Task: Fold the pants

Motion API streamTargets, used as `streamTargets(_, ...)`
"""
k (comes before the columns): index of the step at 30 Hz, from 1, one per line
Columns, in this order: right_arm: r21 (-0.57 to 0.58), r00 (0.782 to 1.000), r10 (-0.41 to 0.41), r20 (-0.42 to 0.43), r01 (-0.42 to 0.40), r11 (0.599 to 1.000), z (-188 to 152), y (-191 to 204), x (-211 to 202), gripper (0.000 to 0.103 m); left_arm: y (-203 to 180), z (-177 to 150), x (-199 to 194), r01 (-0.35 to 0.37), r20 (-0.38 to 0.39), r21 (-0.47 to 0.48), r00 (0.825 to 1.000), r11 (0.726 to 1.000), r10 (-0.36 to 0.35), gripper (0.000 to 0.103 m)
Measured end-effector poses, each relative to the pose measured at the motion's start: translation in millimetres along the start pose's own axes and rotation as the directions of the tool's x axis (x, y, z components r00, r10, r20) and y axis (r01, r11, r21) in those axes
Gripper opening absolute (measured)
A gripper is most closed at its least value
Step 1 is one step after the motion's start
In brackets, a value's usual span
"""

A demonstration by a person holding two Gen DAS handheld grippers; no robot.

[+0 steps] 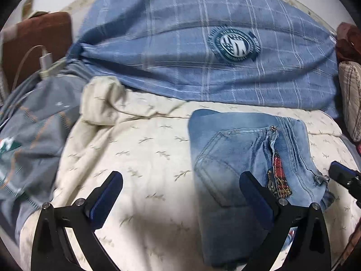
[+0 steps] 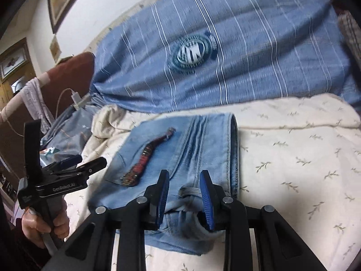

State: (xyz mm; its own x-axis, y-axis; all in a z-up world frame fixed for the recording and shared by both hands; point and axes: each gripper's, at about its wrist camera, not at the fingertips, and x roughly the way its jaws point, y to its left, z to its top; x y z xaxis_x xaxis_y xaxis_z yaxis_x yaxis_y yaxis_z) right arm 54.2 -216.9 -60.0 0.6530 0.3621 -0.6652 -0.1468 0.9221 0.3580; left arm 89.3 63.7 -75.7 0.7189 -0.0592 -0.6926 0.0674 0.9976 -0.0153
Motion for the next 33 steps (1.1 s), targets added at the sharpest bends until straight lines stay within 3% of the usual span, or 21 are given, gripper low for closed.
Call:
streamTargets(6, -0.035, 0.998, -0.018, 0.067, 0.020, 0.999, -2, 7, -27, 0.030, 3, -16, -31, -0.075, 0.033, -0.044, 0.997, 0.996, 0.077, 0.103)
streamTargets(11, -0.039, 0.995, -0.028, 0.095, 0.032, 0.999, -12, 12, -46, 0.030, 0, -26, -57, -0.098, 0.054, -0.050, 0.993, 0.994, 0.101, 0.103)
streamTargets(17, -0.071, 0.993, -0.036, 0.113, 0.044, 0.996, -32, 26, -69, 0.030, -9, -33, -84, -0.104, 0.089, 0.001, 0.991, 0.995, 0.104, 0.103)
streamTargets(33, -0.018, 0.985, -0.056, 0.162, 0.060, 0.998, -63, 39, -117, 0.030, -20, -35, -145, -0.080, 0.170, 0.038, 0.983, 0.996, 0.072, 0.103)
